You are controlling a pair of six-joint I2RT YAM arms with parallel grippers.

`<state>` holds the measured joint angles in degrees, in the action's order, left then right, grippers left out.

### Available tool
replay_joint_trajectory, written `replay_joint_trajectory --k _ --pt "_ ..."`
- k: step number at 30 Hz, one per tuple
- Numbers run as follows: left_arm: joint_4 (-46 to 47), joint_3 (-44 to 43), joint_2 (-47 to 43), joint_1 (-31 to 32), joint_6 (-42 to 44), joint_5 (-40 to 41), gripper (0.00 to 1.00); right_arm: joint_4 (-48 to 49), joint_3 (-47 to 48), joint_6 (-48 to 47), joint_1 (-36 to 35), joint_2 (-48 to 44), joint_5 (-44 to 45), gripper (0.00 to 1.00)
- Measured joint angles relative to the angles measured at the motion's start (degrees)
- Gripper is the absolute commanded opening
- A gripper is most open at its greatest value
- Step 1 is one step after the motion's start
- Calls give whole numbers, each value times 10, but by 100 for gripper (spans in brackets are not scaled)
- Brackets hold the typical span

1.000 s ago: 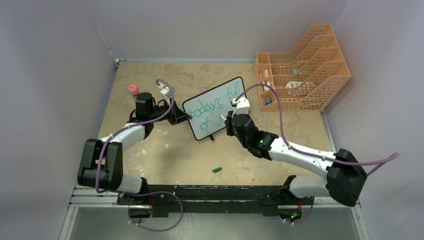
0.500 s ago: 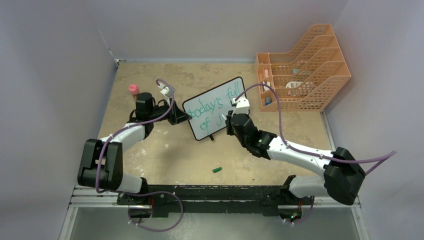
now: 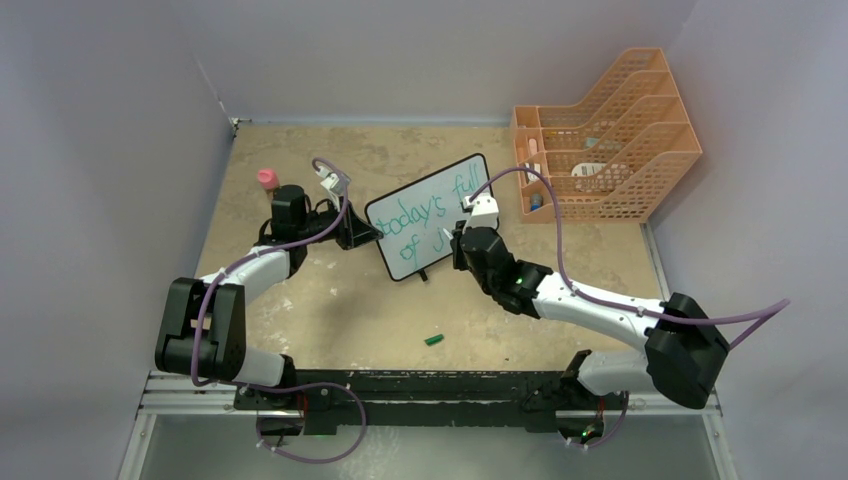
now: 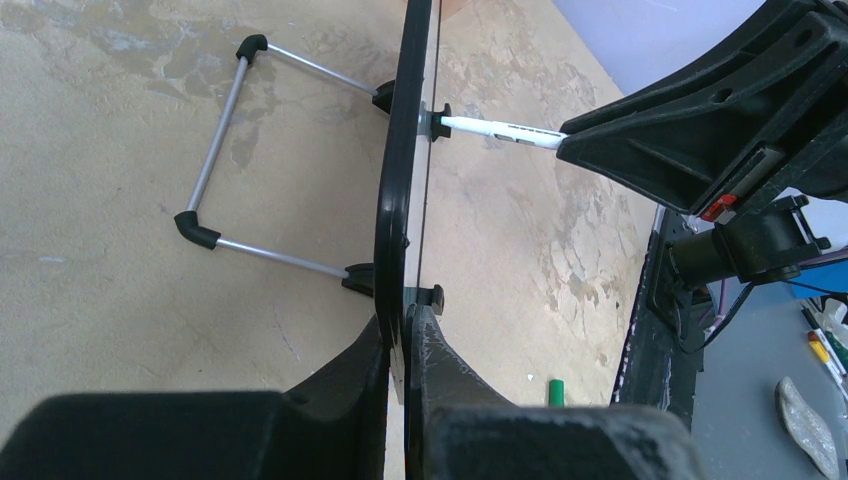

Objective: Write a sentence on the whiteboard

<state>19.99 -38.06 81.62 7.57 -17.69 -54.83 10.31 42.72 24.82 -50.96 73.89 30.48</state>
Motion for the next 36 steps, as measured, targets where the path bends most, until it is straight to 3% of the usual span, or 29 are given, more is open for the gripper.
replay_joint_trajectory --k 36 --pt "0 0 0 0 0 0 0 5 -1 7 3 12 -1 0"
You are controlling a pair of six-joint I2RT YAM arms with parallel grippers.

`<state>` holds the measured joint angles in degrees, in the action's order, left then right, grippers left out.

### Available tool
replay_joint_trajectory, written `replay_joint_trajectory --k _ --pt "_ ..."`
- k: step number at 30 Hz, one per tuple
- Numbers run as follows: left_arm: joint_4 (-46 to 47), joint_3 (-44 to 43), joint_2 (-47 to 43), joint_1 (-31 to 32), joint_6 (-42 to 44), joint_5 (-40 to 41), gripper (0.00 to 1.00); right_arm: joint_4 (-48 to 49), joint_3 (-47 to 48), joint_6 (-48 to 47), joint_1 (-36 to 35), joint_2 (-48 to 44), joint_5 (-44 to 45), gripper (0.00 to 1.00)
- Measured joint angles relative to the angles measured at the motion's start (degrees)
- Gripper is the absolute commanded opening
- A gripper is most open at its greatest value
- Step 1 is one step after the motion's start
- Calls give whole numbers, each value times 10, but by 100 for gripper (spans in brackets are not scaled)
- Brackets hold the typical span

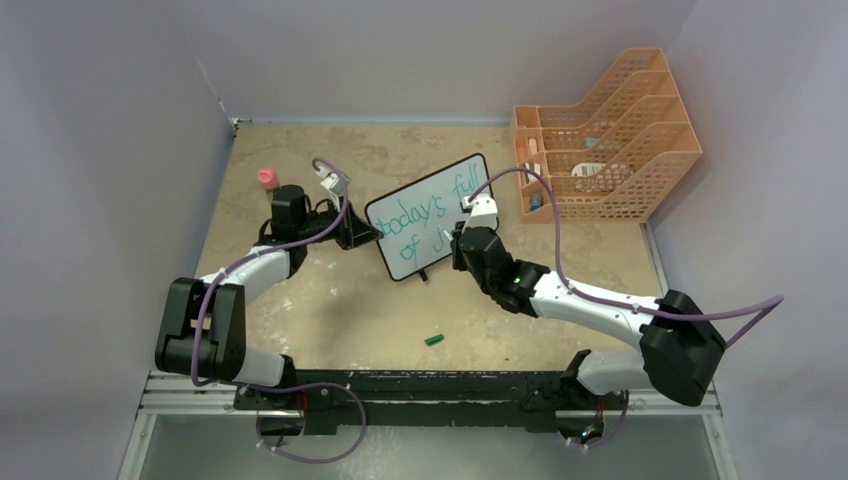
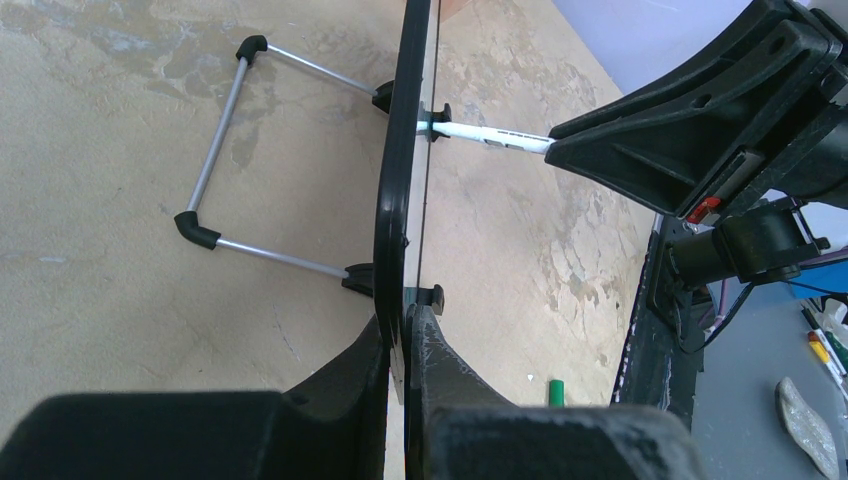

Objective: Write a sentence on the whiteboard

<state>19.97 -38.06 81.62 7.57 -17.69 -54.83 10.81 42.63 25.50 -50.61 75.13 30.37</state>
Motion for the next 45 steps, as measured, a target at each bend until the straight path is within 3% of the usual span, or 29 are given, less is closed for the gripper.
replay_joint_trajectory --k 45 --pt "-4 -1 0 0 3 0 0 -5 -3 8 1 1 31 0"
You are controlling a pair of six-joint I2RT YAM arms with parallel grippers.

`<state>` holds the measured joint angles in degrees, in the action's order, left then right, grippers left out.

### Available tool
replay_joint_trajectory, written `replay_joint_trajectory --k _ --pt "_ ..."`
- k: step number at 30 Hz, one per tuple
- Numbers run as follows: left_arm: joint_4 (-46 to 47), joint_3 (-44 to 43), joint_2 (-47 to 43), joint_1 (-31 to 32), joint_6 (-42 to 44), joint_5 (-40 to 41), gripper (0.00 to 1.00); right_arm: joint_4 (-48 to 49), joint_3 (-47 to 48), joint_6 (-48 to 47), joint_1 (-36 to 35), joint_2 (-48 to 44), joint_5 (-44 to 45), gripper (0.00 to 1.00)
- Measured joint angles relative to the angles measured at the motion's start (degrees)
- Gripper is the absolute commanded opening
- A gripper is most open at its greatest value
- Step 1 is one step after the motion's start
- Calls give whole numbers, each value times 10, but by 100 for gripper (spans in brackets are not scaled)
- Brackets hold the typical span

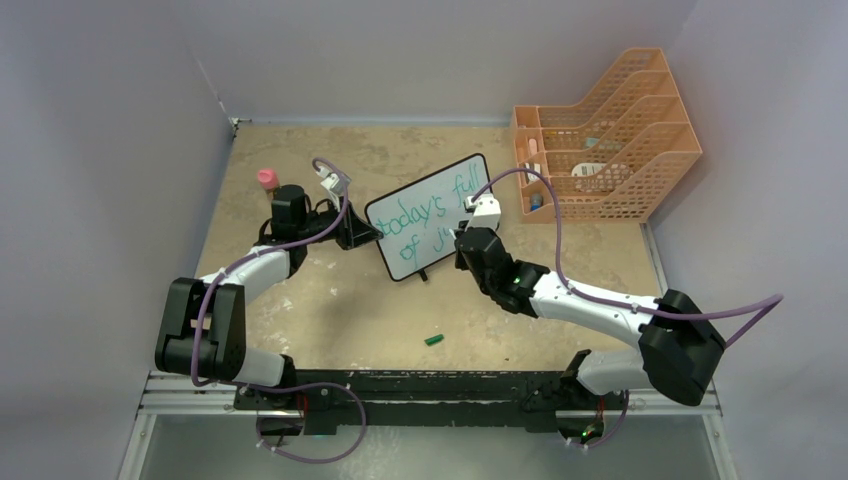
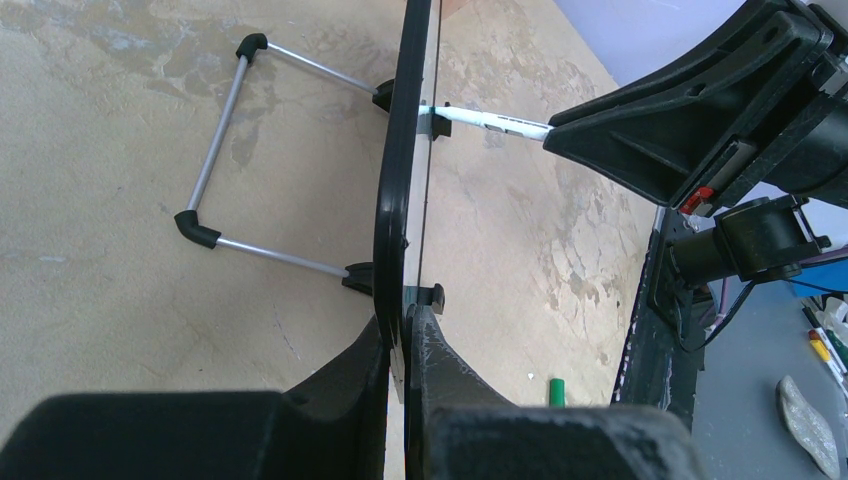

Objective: Write a sentence on the whiteboard

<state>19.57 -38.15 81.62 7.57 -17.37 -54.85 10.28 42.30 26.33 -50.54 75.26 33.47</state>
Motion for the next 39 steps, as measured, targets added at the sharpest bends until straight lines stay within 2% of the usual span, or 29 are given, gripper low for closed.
replay_joint_trajectory --k 31,39 --pt "0 0 0 0 0 0 0 16 2 -35 0 0 -33 0" --pt "0 0 0 0 0 0 0 17 1 -42 0 -32 -48 0"
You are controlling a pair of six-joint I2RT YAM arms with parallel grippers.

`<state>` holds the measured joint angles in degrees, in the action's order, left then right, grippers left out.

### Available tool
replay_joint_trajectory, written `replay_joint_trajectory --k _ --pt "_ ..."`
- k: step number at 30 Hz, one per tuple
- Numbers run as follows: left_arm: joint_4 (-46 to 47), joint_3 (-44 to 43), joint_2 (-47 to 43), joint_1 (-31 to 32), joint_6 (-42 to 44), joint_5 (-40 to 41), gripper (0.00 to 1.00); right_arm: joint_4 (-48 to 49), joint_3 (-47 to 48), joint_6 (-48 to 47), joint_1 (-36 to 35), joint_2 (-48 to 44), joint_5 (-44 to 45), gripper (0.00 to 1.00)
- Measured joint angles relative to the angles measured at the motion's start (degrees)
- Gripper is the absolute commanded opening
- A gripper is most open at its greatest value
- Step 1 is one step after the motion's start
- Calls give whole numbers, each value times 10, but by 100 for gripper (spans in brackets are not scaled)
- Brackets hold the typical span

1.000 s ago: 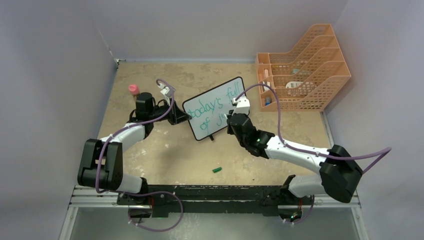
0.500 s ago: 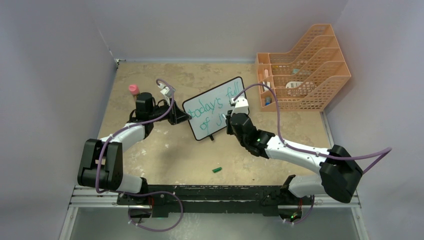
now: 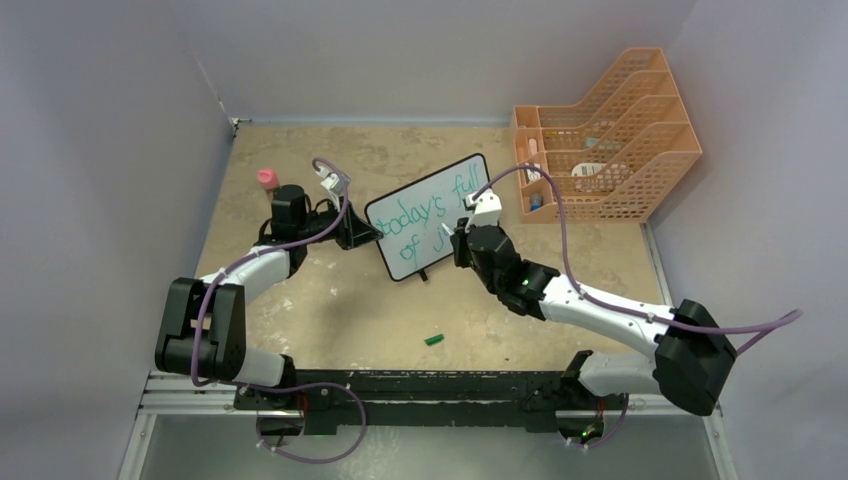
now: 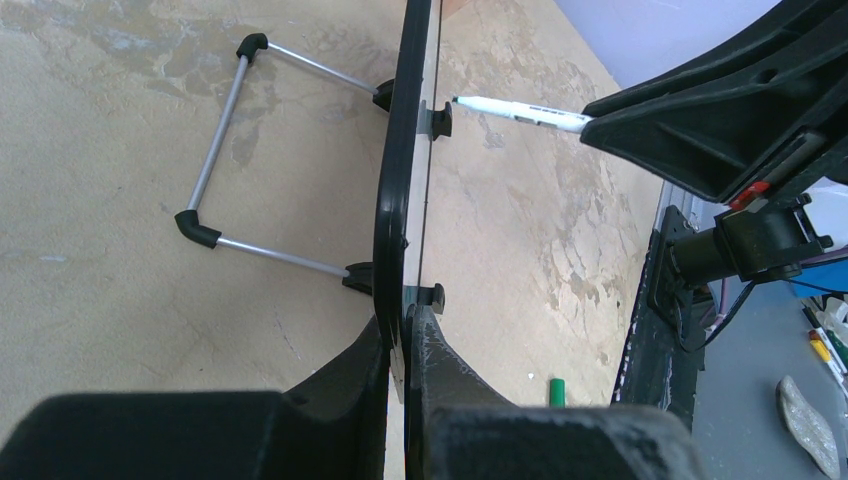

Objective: Write a sentence on the whiteboard

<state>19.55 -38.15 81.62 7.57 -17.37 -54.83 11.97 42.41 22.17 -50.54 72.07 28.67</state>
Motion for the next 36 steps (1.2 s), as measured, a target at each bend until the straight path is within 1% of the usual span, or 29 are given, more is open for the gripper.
replay_joint_trajectory --k 9,16,36 --pt "0 0 0 0 0 0 0 -1 -13 -1 12 -21 18 0" --pt "0 0 0 0 0 0 0 -3 -17 -1 25 -14 17 0" --pt "0 0 0 0 0 0 0 9 -16 -2 26 3 -2 0"
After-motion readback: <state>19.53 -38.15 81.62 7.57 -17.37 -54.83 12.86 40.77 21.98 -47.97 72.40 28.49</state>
